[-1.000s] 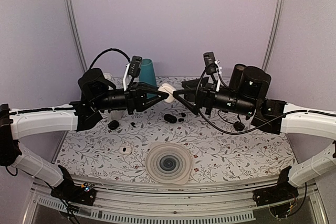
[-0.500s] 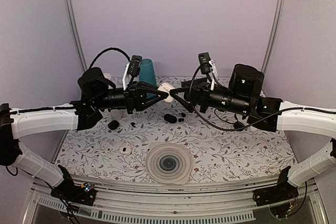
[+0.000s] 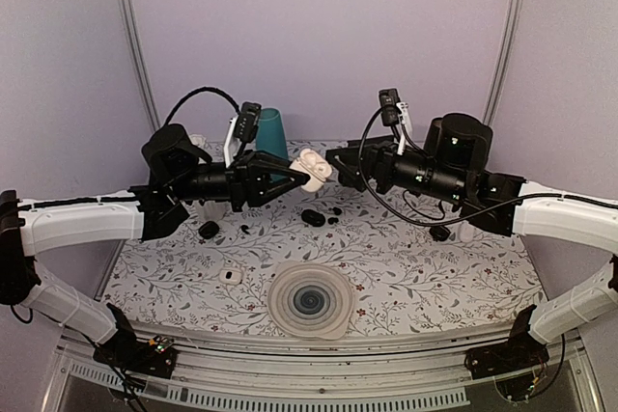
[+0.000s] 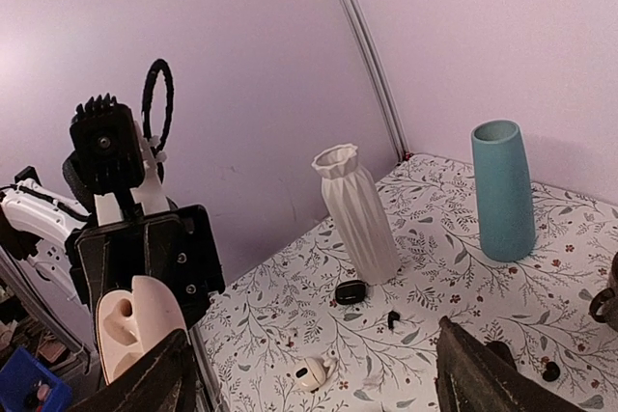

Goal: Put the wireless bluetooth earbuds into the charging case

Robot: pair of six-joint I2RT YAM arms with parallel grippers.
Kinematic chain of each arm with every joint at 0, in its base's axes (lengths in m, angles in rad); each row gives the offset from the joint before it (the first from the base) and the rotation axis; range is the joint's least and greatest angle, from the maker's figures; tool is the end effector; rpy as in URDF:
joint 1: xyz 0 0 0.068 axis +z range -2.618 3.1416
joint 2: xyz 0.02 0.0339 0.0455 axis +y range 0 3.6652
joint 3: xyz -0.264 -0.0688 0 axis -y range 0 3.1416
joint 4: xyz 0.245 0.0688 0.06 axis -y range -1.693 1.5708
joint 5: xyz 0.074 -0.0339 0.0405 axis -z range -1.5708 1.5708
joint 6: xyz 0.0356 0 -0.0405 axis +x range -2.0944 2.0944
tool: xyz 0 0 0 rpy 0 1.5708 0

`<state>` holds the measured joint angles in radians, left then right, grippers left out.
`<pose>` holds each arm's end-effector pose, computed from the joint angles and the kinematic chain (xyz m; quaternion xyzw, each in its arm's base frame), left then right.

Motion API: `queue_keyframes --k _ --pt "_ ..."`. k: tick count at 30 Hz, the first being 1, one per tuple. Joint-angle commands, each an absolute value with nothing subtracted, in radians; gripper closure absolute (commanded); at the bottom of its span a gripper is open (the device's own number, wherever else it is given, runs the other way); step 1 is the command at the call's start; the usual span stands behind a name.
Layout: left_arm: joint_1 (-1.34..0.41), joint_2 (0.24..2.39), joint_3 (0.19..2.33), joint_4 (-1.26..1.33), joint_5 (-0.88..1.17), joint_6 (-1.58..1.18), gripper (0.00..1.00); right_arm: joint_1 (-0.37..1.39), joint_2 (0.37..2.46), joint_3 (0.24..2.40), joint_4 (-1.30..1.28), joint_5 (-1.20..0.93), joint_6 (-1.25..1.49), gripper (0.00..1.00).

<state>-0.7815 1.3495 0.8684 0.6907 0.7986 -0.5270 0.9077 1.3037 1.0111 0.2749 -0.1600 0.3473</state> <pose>0.1976 -0.2320 0.3314 0.3733 0.5367 -0.6299 0.4193 0.1872 0.2489 0.3530 -0.2505 0.6678 0.4563 0.5320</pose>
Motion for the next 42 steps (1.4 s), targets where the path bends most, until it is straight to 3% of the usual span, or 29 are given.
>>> queue_keyframes --k 1,8,20,31,42 --pt "-0.783 1.348 0.879 0.672 0.731 -0.514 1.0 0.907 1.286 1.031 0.272 -0.235 0.345 0.15" --pt "-0.773 1.342 0.873 0.659 0.699 -0.514 1.0 0.908 1.247 1.018 0.271 -0.203 0.356 0.15" --pt "-0.772 1.357 0.881 0.67 0.723 -0.525 1.0 0.929 1.302 1.068 0.232 -0.338 0.293 0.19" --pt "-0.774 1.348 0.881 0.68 0.76 -0.526 1.0 0.92 1.364 1.122 0.133 -0.206 0.291 0.21" --pt "-0.773 1.354 0.879 0.692 0.771 -0.525 1.0 0.914 1.319 1.094 0.191 -0.278 0.31 0.39"
